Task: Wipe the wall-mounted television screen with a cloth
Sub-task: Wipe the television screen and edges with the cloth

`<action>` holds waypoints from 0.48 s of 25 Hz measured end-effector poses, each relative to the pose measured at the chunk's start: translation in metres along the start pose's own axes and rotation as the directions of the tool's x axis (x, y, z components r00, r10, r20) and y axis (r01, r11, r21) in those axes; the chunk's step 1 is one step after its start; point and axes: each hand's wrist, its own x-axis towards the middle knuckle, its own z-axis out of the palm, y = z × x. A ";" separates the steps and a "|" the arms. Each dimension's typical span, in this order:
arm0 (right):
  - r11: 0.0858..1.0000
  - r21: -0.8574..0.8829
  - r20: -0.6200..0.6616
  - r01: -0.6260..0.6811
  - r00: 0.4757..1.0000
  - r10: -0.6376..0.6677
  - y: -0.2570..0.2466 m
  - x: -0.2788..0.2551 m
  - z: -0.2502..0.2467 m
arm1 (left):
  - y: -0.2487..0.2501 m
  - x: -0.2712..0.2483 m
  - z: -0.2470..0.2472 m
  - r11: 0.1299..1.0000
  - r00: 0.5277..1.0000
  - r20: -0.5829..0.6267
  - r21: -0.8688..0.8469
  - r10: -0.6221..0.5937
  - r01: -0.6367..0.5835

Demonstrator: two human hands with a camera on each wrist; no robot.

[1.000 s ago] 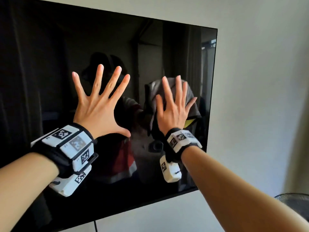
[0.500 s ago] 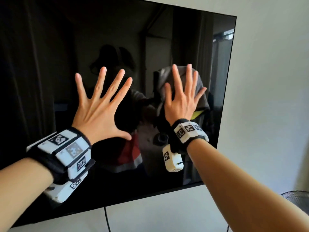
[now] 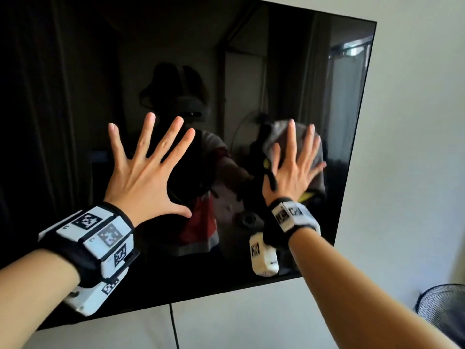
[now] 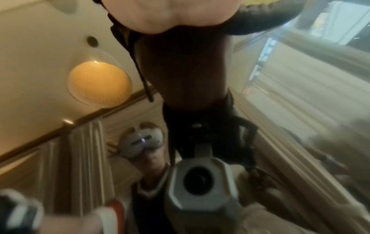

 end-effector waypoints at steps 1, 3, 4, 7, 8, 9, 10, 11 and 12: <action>0.999 0.005 0.013 -0.049 0.999 0.049 0.011 -0.023 -0.001 | 0.000 0.000 -0.001 1.000 1.000 0.000 -0.004 -0.001 0.001; 1.000 0.003 0.104 0.011 0.994 -0.011 0.013 -0.077 0.000 | 0.001 0.000 -0.002 1.000 1.000 0.007 -0.017 0.002 -0.002; 0.996 0.008 0.148 0.088 0.985 -0.088 0.003 -0.091 0.003 | 0.001 0.000 -0.002 1.000 1.000 0.007 -0.022 0.000 0.000; 0.958 0.016 0.130 0.285 0.950 -0.285 -0.041 -0.058 0.008 | 0.000 0.000 -0.001 1.000 1.000 0.010 -0.018 0.000 0.000; 0.960 0.012 0.095 0.281 0.955 -0.280 -0.049 -0.040 0.008 | -0.002 -0.001 -0.002 1.000 1.000 0.004 -0.015 0.003 -0.003; 0.974 0.012 0.052 0.228 0.972 -0.228 -0.049 -0.027 0.009 | -0.007 -0.005 -0.003 1.000 1.000 -0.011 -0.014 0.003 -0.003; 0.989 0.010 0.020 0.150 0.988 -0.150 -0.044 -0.022 0.011 | -0.014 -0.011 -0.004 1.000 1.000 -0.028 -0.014 0.003 -0.004; 0.998 0.008 -0.003 0.066 0.998 -0.066 -0.037 -0.028 0.012 | -0.023 -0.020 -0.005 1.000 0.999 -0.040 -0.011 0.005 -0.005; 1.000 0.018 -0.012 0.005 1.000 -0.004 -0.031 -0.044 0.013 | -0.035 -0.031 -0.006 1.000 0.999 -0.044 -0.002 0.009 -0.009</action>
